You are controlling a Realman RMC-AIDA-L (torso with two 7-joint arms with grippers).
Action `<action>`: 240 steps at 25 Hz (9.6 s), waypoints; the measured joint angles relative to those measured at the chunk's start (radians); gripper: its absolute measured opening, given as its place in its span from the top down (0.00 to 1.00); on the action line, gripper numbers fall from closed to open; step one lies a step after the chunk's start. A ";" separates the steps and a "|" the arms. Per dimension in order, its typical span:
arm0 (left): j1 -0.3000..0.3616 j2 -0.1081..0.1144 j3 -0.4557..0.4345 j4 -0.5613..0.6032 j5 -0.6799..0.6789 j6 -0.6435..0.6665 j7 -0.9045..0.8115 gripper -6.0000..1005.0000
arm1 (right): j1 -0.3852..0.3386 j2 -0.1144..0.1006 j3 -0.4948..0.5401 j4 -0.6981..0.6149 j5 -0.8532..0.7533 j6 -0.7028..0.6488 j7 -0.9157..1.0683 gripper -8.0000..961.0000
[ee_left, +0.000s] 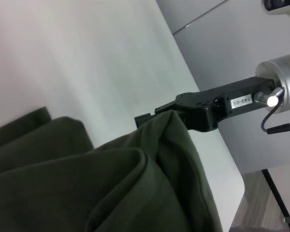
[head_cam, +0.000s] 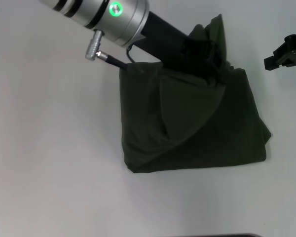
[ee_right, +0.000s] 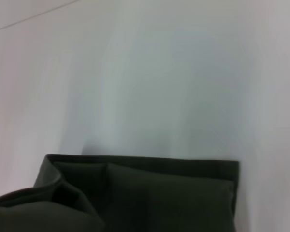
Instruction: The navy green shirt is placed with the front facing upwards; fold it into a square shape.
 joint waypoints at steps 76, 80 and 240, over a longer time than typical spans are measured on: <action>-0.232 -0.002 0.141 0.236 0.039 -0.248 -0.065 0.88 | 0.005 0.013 0.014 0.005 -0.052 0.066 0.040 0.95; -0.224 -0.002 0.124 0.252 0.011 -0.247 -0.041 0.88 | 0.009 0.013 0.014 0.005 -0.052 0.066 0.039 0.96; 0.288 0.087 -0.404 0.082 -0.108 0.210 0.308 0.31 | 0.017 0.068 0.152 0.101 -0.186 0.110 -0.010 0.91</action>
